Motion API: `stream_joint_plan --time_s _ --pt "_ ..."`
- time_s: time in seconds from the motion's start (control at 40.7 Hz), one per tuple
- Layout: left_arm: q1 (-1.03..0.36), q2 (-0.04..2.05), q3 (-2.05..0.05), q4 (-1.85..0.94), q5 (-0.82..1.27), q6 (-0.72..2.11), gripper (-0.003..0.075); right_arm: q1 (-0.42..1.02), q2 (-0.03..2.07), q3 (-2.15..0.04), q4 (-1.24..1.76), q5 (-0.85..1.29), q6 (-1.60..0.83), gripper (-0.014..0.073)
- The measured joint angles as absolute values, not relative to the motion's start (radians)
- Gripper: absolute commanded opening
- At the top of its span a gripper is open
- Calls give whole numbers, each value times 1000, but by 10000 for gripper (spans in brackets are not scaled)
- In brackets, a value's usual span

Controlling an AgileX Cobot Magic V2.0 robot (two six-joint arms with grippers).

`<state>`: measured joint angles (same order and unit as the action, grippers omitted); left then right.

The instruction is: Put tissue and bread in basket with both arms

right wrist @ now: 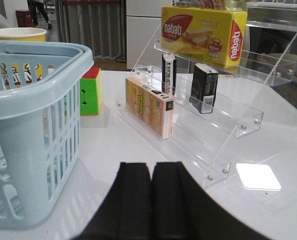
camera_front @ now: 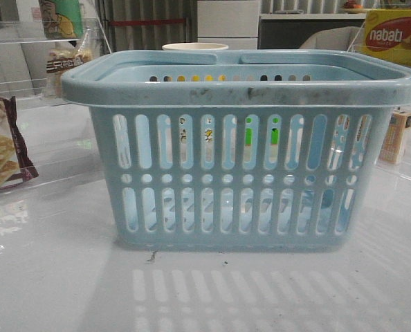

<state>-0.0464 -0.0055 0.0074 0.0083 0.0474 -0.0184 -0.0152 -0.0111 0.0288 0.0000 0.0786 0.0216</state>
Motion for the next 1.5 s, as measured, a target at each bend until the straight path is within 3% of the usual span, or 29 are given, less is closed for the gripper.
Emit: stream_joint_plan --time_s 0.885,1.18,1.5 --pt "-46 -6 -15 8 -45 -18 91 -15 -11 18 9 72 22 57" --pt "-46 3 -317 25 39 -18 91 -14 -11 -310 12 147 22 57" --pt "-46 237 -660 26 349 -18 91 -14 189 -601 0 352 22 57"
